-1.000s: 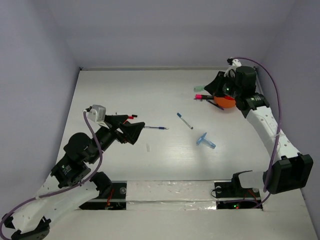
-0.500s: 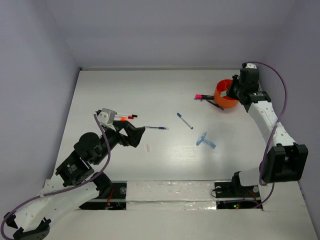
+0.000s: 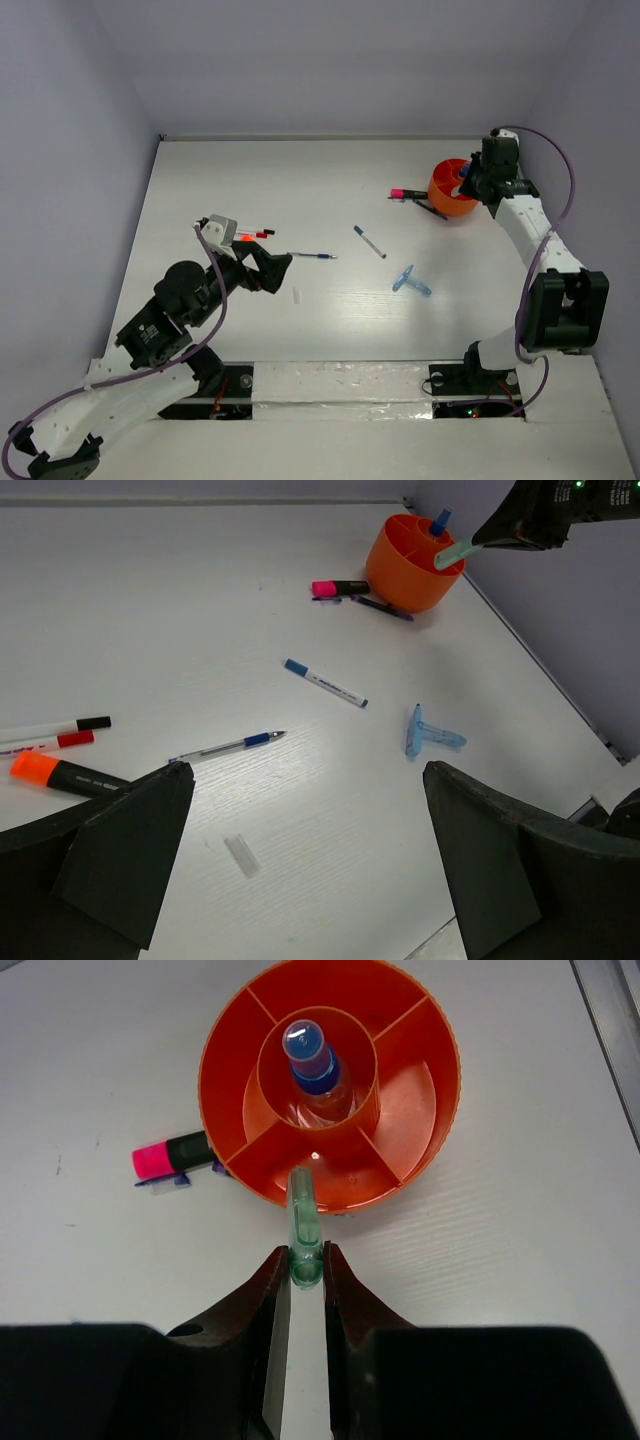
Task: Sort the stationery into containers
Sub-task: Place the stationery in the storage box, then pick up the stationery from the center of the board.
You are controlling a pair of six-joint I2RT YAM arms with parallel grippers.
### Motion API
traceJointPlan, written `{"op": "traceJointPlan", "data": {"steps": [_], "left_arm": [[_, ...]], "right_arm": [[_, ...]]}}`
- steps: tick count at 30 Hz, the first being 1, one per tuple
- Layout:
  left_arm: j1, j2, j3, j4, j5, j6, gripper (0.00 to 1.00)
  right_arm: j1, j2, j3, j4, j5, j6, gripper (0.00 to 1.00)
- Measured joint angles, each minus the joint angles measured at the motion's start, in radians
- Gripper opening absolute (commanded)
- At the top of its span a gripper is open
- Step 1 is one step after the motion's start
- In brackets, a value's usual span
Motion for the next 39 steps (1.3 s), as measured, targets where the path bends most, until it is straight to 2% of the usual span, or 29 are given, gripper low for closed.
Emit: {"op": "traceJointPlan", "data": {"steps": [9, 12, 13, 14, 15, 20, 28, 31, 33, 34, 35, 39], "left_arm": [[0.021, 0.031, 0.000, 0.000, 0.008, 0.006, 0.99], [0.037, 0.039, 0.000, 0.001, 0.023, 0.008, 0.99], [0.042, 0.042, 0.000, 0.001, 0.026, 0.009, 0.99], [0.049, 0.044, 0.000, 0.002, 0.031, 0.010, 0.99], [0.053, 0.046, 0.000, 0.002, 0.034, 0.010, 0.99], [0.080, 0.053, 0.000, 0.004, 0.059, 0.013, 0.99], [0.114, 0.061, 0.000, 0.007, 0.095, 0.013, 0.99], [0.123, 0.068, 0.000, 0.012, 0.109, 0.013, 0.99], [0.133, 0.072, 0.000, 0.013, 0.118, 0.013, 0.99], [0.137, 0.076, 0.000, 0.013, 0.124, 0.014, 0.99], [0.138, 0.078, 0.000, 0.015, 0.128, 0.014, 0.99], [0.152, 0.093, 0.000, 0.026, 0.164, 0.016, 0.99]], "right_arm": [[-0.010, 0.061, 0.021, 0.035, 0.005, 0.004, 0.00], [-0.010, 0.084, 0.021, 0.033, 0.010, 0.009, 0.19], [-0.010, 0.084, 0.021, 0.033, 0.012, 0.010, 0.31], [-0.010, 0.084, 0.021, 0.033, 0.014, 0.013, 0.37], [-0.010, 0.084, 0.024, 0.032, 0.017, 0.016, 0.50], [-0.010, 0.084, 0.054, 0.033, 0.023, 0.012, 0.72], [-0.010, 0.035, 0.056, 0.033, -0.060, 0.011, 0.75], [-0.001, -0.046, -0.011, 0.043, -0.117, 0.018, 0.66], [0.013, -0.115, -0.074, 0.043, -0.158, 0.023, 0.63], [0.026, -0.152, -0.114, 0.046, -0.179, 0.024, 0.50], [0.040, -0.182, -0.151, 0.042, -0.200, 0.025, 0.46], [0.115, -0.305, -0.365, 0.051, -0.301, 0.064, 0.48]]}}
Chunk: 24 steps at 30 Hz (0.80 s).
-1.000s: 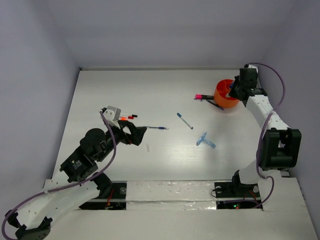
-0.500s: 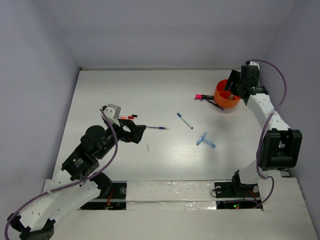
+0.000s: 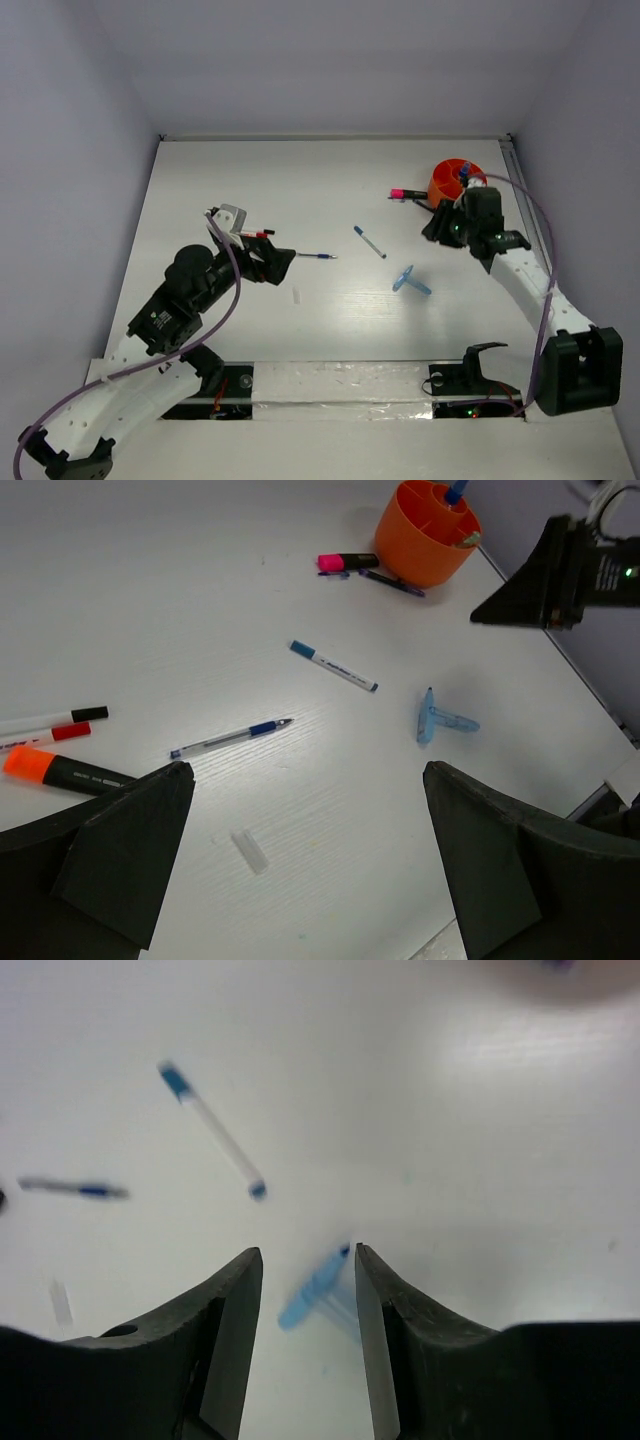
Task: Sort the stationery into containers
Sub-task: Pick up the stationery from the center of the board.
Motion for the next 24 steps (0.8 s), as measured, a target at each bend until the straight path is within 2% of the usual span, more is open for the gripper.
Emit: {"op": "traceJointPlan", "data": {"steps": [4, 8, 24], "left_arm": [[0.014, 0.021, 0.000, 0.009, 0.047, 0.000, 0.99], [0.026, 0.032, 0.000, 0.018, 0.082, 0.000, 0.99], [0.037, 0.013, 0.000, 0.032, 0.116, 0.000, 0.99]], "right_arm": [[0.063, -0.087, -0.187, -0.060, -0.045, 0.048, 0.61], [0.084, -0.163, -0.290, -0.101, -0.066, 0.103, 0.64], [0.115, 0.025, -0.295, -0.100, -0.005, 0.130, 0.66]]}}
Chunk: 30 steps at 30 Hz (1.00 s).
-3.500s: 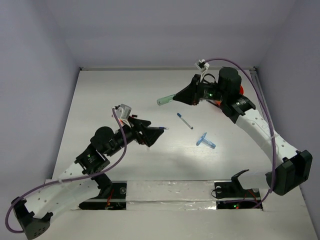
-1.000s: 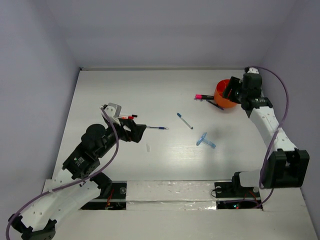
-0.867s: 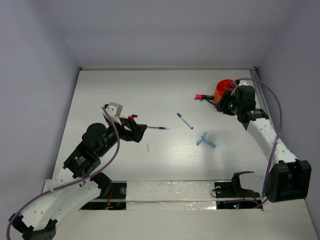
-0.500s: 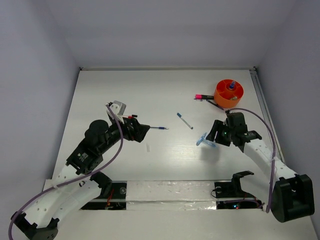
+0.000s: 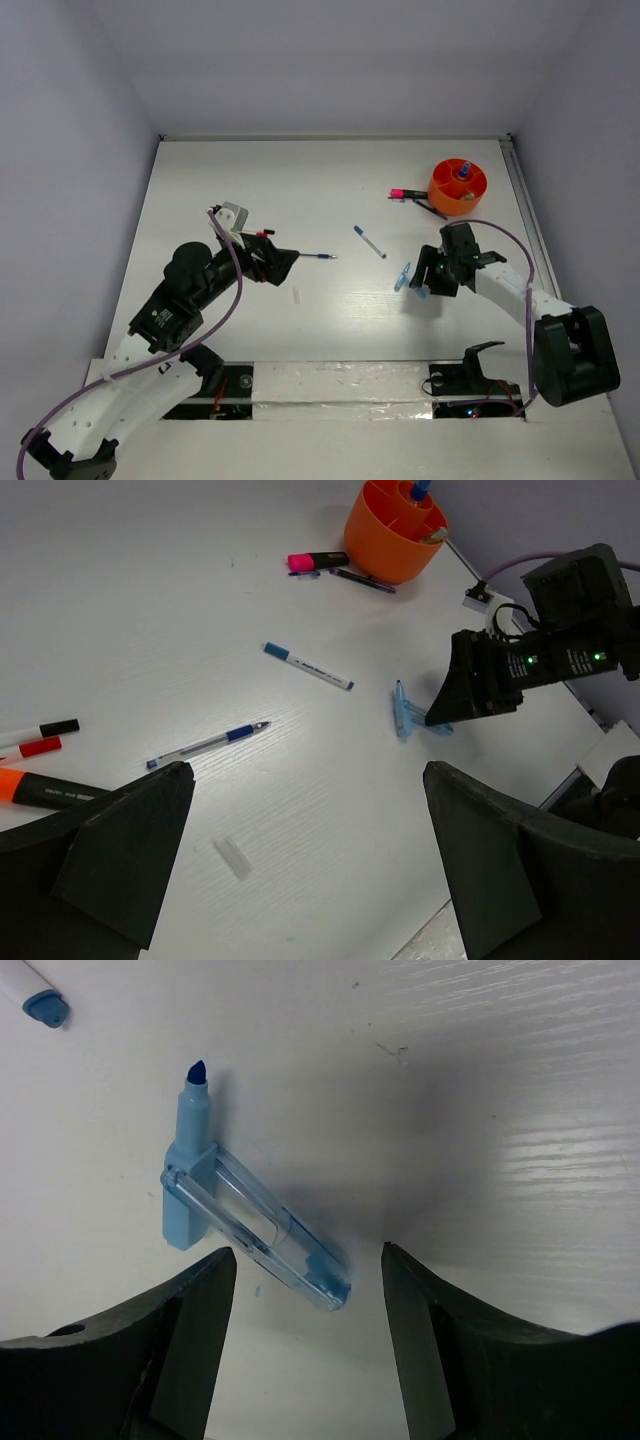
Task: Sort the stationery into containers
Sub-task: Pick up the stationery from the center of the board.
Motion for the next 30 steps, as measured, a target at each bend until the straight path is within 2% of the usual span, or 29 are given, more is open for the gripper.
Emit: {"op": "traceJointPlan", "data": {"steps": [3, 7, 10, 20, 24, 25, 26, 30], "left_arm": [[0.000, 0.000, 0.000, 0.000, 0.005, 0.000, 0.99], [0.006, 0.000, 0.000, 0.000, 0.012, 0.000, 0.99], [0.006, 0.000, 0.000, 0.002, 0.013, 0.000, 0.99], [0.018, 0.010, 0.000, 0.006, 0.019, 0.000, 0.99], [0.019, 0.016, 0.000, 0.006, 0.020, -0.001, 0.99], [0.019, 0.017, 0.000, 0.006, 0.020, -0.001, 0.99], [0.019, 0.017, 0.000, 0.006, 0.021, -0.001, 0.99], [0.019, 0.019, 0.000, 0.006, 0.023, -0.001, 0.99]], "right_arm": [[0.020, 0.035, 0.014, 0.001, 0.011, -0.003, 0.61], [0.051, 0.060, 0.022, 0.002, 0.018, -0.005, 0.50], [0.067, 0.075, 0.028, 0.001, 0.021, -0.005, 0.47], [0.108, 0.089, 0.037, 0.001, 0.013, -0.001, 0.50], [0.116, 0.089, 0.038, 0.000, 0.012, 0.000, 0.48], [0.116, 0.089, 0.038, -0.001, 0.012, 0.001, 0.40], [0.116, 0.089, 0.038, -0.001, 0.013, 0.001, 0.36], [0.116, 0.089, 0.038, -0.002, 0.013, 0.013, 0.29]]}}
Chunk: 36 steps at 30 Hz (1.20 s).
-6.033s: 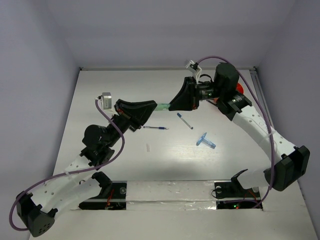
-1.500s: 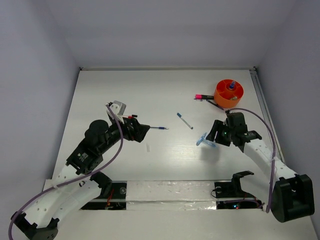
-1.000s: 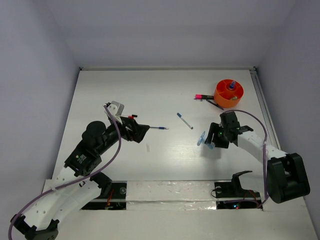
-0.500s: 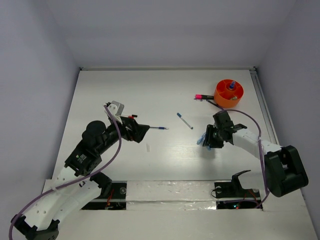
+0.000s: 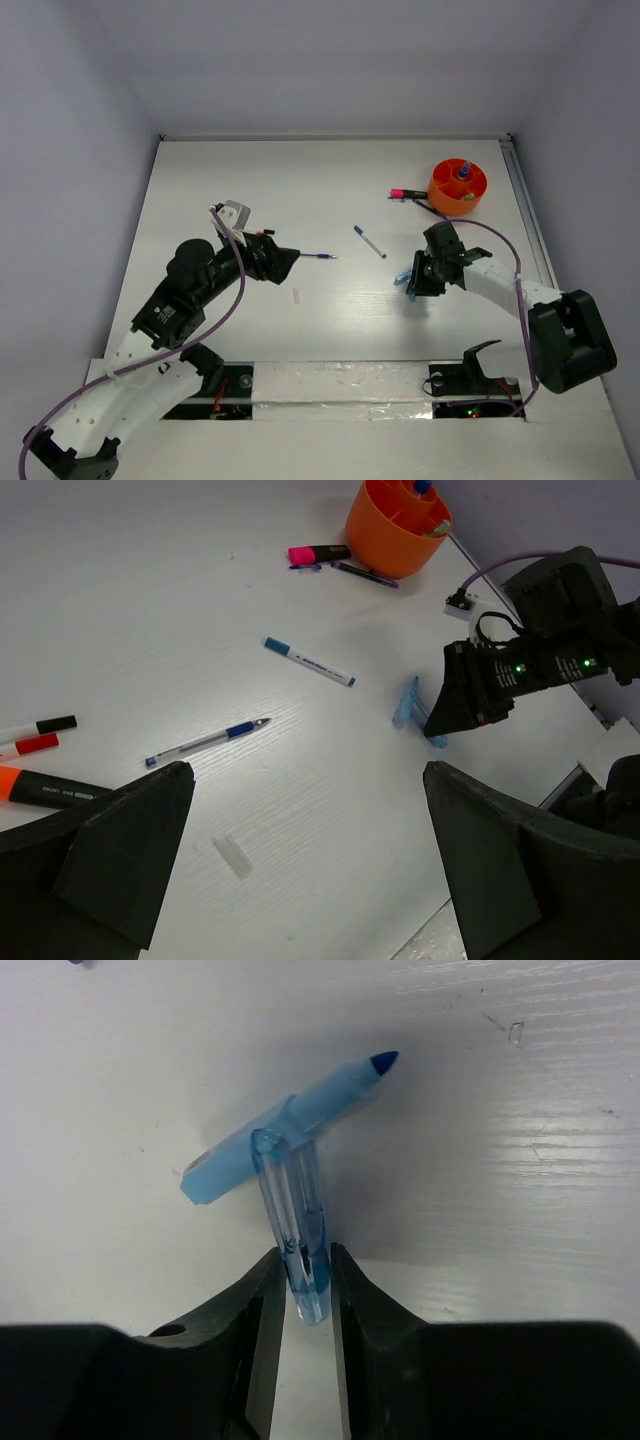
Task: Sort the stationery into containers
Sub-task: Pick up the stationery from the center of the board.
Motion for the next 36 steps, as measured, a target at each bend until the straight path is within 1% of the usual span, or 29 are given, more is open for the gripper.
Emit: {"op": "traceJointPlan", "data": {"steps": [3, 4, 6, 9, 12, 16, 19, 22, 23, 24, 25, 27, 28, 30, 31, 33, 36], "left_arm": [[0.002, 0.003, 0.000, 0.000, 0.002, -0.002, 0.99], [0.005, 0.004, 0.000, 0.001, 0.003, -0.002, 0.99], [0.006, 0.005, -0.001, 0.005, 0.006, -0.005, 0.99], [0.007, 0.006, -0.006, 0.018, 0.025, -0.015, 0.99], [0.007, 0.020, -0.016, 0.044, 0.069, -0.032, 0.99], [0.007, 0.069, -0.024, 0.090, 0.145, -0.067, 0.99], [0.005, 0.098, -0.049, 0.142, 0.203, -0.101, 0.99], [-0.024, 0.100, -0.097, 0.199, 0.219, -0.147, 0.99], [-0.046, 0.099, -0.112, 0.224, 0.217, -0.164, 0.98], [-0.081, 0.096, -0.134, 0.266, 0.203, -0.181, 0.93], [-0.117, 0.095, -0.153, 0.299, 0.190, -0.196, 0.84], [-0.213, 0.104, -0.186, 0.358, 0.143, -0.212, 0.76], [-0.259, 0.119, -0.192, 0.378, 0.109, -0.216, 0.71], [-0.346, 0.177, -0.192, 0.419, 0.037, -0.210, 0.69], [-0.360, 0.186, -0.192, 0.437, -0.006, -0.203, 0.66], [-0.444, 0.279, -0.187, 0.453, -0.100, -0.178, 0.66], [-0.522, 0.386, -0.166, 0.462, -0.236, -0.124, 0.66]], "right_arm": [[0.004, 0.000, 0.000, -0.001, 0.000, 0.010, 0.13], [0.006, 0.000, 0.000, -0.002, 0.001, 0.010, 0.06], [0.008, -0.002, 0.000, -0.003, 0.000, 0.011, 0.01], [0.014, -0.010, 0.002, -0.019, -0.003, 0.005, 0.00], [0.036, -0.037, 0.023, -0.072, -0.027, -0.010, 0.00], [0.103, -0.066, 0.124, -0.139, -0.108, -0.036, 0.00], [0.150, -0.087, 0.204, -0.151, -0.166, -0.054, 0.00], [0.164, -0.103, 0.242, -0.153, -0.216, -0.069, 0.00], [0.164, -0.105, 0.245, -0.154, -0.228, -0.072, 0.00], [0.164, -0.106, 0.246, -0.156, -0.242, -0.076, 0.00], [0.164, -0.106, 0.246, -0.158, -0.253, -0.080, 0.00], [0.165, -0.106, 0.246, -0.164, -0.274, -0.089, 0.00], [0.167, -0.106, 0.246, -0.164, -0.283, -0.092, 0.00], [0.170, -0.106, 0.246, -0.165, -0.299, -0.099, 0.00], [0.170, -0.106, 0.246, -0.164, -0.308, -0.101, 0.00], [0.170, -0.106, 0.246, -0.164, -0.323, -0.108, 0.00], [0.170, -0.106, 0.246, -0.164, -0.343, -0.116, 0.00]]}}
